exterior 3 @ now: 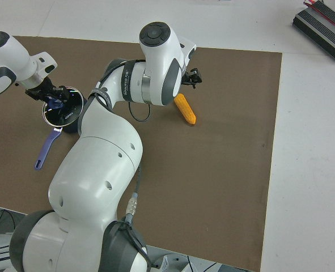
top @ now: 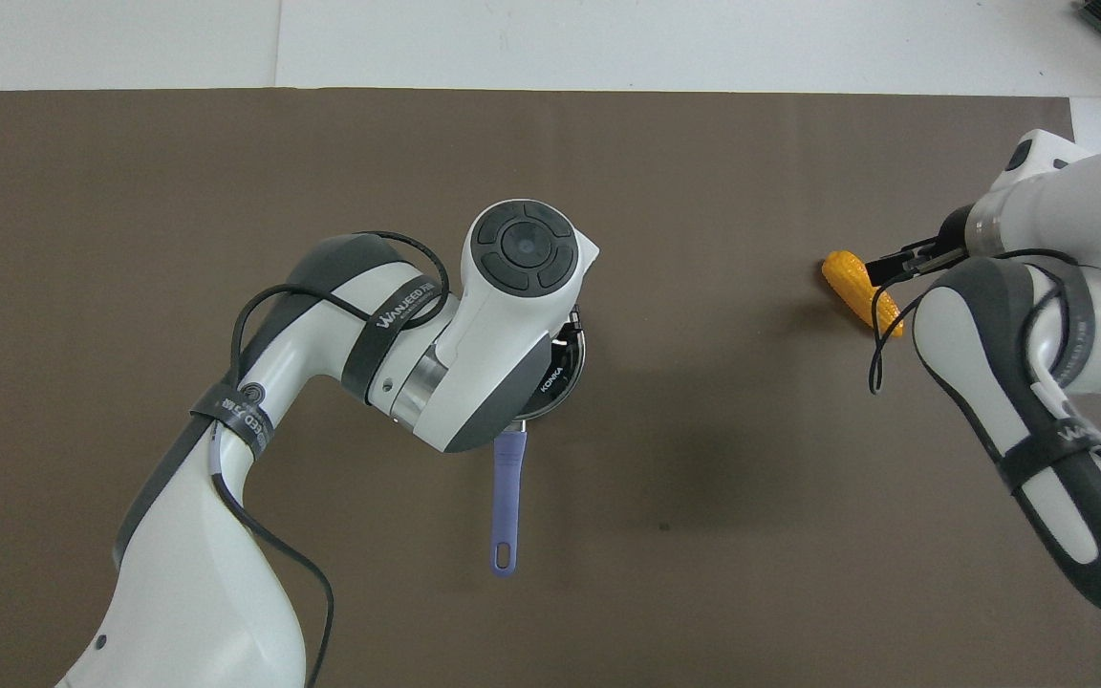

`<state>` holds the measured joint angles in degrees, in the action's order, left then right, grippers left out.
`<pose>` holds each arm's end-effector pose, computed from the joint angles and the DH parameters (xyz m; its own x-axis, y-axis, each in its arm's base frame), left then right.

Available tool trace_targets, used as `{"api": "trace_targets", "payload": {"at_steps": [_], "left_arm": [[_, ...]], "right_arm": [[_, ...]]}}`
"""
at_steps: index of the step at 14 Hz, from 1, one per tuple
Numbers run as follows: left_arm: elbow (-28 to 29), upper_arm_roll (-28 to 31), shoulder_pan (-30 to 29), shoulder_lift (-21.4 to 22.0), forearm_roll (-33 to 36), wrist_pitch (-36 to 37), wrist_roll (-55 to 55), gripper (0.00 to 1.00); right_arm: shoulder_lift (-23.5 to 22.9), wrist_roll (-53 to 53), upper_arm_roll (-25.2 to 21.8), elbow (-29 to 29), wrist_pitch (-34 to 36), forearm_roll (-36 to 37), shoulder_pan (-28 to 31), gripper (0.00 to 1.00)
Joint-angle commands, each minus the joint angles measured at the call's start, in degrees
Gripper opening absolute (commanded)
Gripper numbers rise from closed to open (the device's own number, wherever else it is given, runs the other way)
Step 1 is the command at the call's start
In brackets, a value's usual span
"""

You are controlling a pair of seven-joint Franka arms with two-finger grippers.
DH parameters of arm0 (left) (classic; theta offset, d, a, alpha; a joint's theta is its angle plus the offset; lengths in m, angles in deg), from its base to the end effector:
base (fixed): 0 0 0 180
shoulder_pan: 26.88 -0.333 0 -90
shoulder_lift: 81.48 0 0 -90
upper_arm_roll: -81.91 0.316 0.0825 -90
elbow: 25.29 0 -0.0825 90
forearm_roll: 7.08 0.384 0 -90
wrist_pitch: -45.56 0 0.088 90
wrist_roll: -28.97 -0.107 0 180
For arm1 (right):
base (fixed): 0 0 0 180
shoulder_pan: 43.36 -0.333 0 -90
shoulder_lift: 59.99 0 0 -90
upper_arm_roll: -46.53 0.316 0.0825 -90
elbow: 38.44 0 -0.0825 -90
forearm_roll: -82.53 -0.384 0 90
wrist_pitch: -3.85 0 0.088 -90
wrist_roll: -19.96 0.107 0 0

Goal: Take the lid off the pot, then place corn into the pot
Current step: 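Grasp the lid knob with the left gripper while the right gripper reaches the corn, then lift the lid off with the left gripper while the right gripper grasps the corn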

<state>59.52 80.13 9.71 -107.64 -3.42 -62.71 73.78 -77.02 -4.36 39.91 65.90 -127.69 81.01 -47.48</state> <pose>0.5415 -0.4186 0.4090 0.9956 0.0937 -0.0011 0.0934 -0.9934 -0.0659 0.6473 -0.0224 0.3929 0.9170 0.3661 0.1583 0.3570 -0.9304 0.0837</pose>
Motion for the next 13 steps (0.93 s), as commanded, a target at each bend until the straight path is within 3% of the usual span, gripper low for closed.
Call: {"api": "trace_targets", "payload": {"at_steps": [1,4,12,13], "left_arm": [[-1.14,0.91,0.77,-0.83,2.57,-0.19,0.98,0.0],[-1.23,0.91,0.77,-0.74,2.93,0.59,0.9,0.0],[-4.48,1.96,0.15,1.02,4.86,5.08,0.72,0.0],[-4.56,2.66,0.15,1.11,4.87,5.43,0.72,0.0]], "right_arm": [[-4.75,-9.12,0.12,-0.63,-4.68,-0.59,0.16,1.0],[-7.31,-17.24,0.12,2.61,-10.39,-0.94,0.34,1.0],[-6.52,-17.16,0.21,6.23,-10.93,-1.12,0.16,1.0],[-6.52,-16.73,0.21,6.23,-10.93,-1.21,0.08,0.6]]}}
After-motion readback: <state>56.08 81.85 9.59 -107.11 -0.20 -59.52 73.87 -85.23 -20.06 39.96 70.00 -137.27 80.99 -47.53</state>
